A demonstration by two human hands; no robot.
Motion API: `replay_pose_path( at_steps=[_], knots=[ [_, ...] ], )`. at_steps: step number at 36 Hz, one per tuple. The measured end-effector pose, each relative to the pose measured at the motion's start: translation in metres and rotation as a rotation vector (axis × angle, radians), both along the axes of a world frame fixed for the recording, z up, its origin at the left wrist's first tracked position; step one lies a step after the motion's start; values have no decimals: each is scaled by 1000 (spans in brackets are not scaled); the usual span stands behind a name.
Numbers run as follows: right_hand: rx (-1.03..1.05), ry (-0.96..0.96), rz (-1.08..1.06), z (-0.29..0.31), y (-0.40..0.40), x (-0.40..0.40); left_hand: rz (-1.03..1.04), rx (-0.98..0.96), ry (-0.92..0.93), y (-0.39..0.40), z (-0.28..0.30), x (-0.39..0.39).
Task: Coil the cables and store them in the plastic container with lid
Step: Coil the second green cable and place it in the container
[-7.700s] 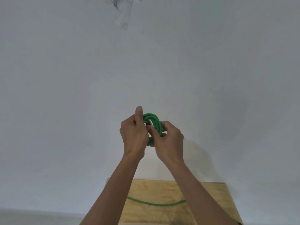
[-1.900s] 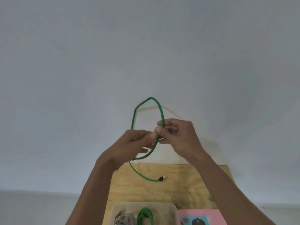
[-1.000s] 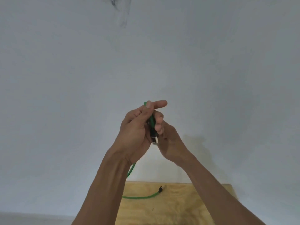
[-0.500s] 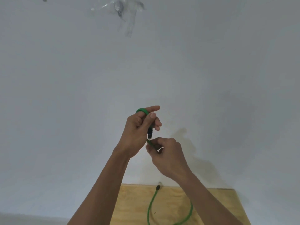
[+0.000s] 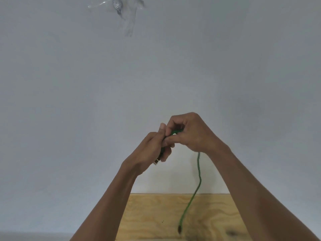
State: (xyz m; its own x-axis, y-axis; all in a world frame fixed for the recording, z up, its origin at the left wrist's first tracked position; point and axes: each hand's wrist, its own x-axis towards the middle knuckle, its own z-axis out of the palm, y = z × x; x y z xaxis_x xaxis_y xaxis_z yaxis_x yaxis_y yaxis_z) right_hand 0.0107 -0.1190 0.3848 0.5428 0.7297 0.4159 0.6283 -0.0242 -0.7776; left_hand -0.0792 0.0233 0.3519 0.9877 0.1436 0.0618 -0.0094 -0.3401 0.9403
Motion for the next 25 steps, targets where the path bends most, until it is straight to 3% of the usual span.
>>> replay_pose_path(
  at_steps=[10, 15, 20, 25],
  knots=[
    [93, 163, 72, 2, 5, 25, -115, -441, 106, -11, 15, -3],
    [100, 226, 98, 0, 7, 32, -221, -531, 149, -15, 20, -6],
    [174, 467, 200, -9, 12, 38, -387, -629, 142, -25, 21, -8],
    [163, 684, 127, -22, 13, 14, -484, -754, 9, -39, 25, -3]
  ],
)
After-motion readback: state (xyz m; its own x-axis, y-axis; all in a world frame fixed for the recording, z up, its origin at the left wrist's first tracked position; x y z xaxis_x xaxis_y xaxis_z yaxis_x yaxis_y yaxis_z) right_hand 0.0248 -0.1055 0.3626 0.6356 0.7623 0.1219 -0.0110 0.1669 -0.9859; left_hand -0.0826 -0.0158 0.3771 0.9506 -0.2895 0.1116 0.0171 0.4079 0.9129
